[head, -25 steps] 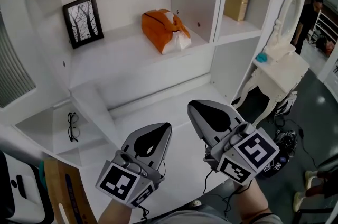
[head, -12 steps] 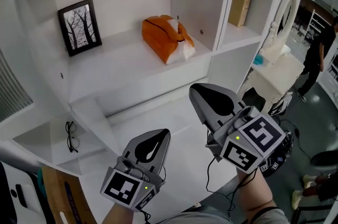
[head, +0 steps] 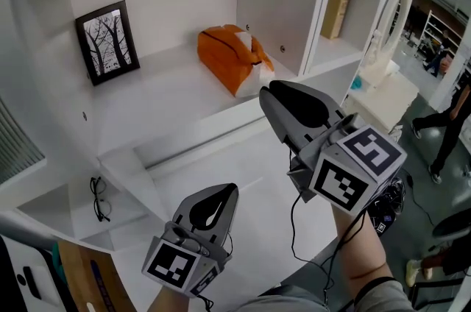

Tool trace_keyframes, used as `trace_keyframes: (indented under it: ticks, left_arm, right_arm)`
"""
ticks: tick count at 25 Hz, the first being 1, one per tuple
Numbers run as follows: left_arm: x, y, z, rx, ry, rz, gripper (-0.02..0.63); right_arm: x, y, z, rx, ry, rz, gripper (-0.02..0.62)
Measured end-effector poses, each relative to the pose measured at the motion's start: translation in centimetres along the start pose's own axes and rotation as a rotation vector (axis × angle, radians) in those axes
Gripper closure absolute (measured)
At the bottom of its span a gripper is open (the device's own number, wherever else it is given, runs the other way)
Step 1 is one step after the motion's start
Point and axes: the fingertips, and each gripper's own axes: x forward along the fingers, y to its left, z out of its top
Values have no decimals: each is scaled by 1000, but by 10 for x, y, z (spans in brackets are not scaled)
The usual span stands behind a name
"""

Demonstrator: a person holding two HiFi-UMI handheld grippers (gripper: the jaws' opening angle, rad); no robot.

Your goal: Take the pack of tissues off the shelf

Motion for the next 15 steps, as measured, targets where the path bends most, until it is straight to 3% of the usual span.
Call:
trace_keyframes:
  ticks: [8, 15]
  left_arm:
    - [-3, 7, 1, -19, -11, -5, 568]
    - [-4, 15, 0, -37, -12, -8, 568]
  right_arm:
    - [22, -8, 7, -42, 15, -44, 445]
    - [37, -24, 4, -7, 29, -84, 389]
